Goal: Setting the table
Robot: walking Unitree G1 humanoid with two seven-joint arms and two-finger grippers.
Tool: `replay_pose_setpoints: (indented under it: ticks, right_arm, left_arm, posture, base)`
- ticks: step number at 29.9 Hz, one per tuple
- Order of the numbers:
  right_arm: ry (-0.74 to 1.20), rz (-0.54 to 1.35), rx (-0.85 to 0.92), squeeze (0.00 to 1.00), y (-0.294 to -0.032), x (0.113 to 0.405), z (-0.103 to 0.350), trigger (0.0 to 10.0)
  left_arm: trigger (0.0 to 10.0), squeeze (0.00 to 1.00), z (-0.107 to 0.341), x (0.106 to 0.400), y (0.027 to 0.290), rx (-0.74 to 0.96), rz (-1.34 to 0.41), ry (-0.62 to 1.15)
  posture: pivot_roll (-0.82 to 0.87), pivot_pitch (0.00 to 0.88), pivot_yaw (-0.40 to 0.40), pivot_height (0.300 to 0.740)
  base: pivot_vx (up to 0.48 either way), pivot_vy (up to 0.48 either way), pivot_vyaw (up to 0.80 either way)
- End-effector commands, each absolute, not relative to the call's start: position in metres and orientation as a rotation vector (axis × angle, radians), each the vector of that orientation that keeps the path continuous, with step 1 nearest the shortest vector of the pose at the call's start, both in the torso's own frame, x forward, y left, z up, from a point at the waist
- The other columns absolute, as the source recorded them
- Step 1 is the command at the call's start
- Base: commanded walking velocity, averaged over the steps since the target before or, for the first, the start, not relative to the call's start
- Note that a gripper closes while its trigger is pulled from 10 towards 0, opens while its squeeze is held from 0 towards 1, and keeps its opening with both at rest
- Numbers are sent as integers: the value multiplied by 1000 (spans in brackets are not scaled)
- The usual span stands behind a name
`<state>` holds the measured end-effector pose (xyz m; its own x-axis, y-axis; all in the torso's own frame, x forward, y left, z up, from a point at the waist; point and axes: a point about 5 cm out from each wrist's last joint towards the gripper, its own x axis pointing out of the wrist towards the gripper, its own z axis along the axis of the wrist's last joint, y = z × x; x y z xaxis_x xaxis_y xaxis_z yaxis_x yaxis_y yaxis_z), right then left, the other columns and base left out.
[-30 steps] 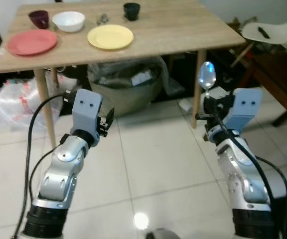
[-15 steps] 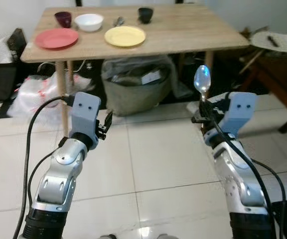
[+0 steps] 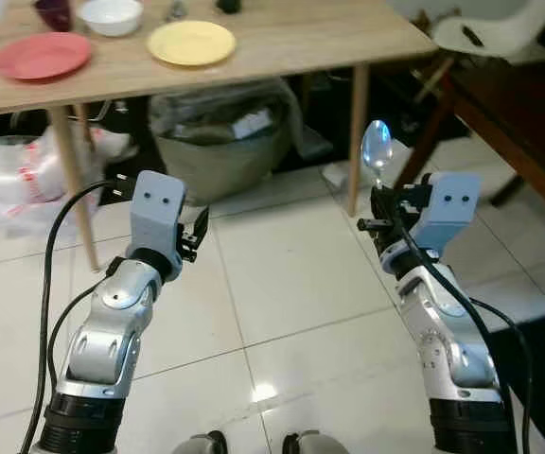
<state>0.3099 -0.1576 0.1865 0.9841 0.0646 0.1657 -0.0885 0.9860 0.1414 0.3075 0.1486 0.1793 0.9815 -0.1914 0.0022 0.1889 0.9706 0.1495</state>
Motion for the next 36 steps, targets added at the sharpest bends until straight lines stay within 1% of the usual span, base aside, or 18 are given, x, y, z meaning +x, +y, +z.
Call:
replay_pose_setpoints:
  ticks: [1, 36]
  right_arm:
    - [-157, 65, 156, 0, -161, 308, 186, 10000]
    - [-159, 64, 169, 0, -161, 308, 187, 10000]
  left_arm:
    - [10000, 0, 176, 306, 147, 150, -202, -1]
    - [10000, 0, 176, 307, 146, 157, -215, -4]
  posture:
    - [-123, 39, 41, 740]
    - [-129, 40, 44, 740]
  base:
    - [0, 0, -800]
    - [0, 0, -800]
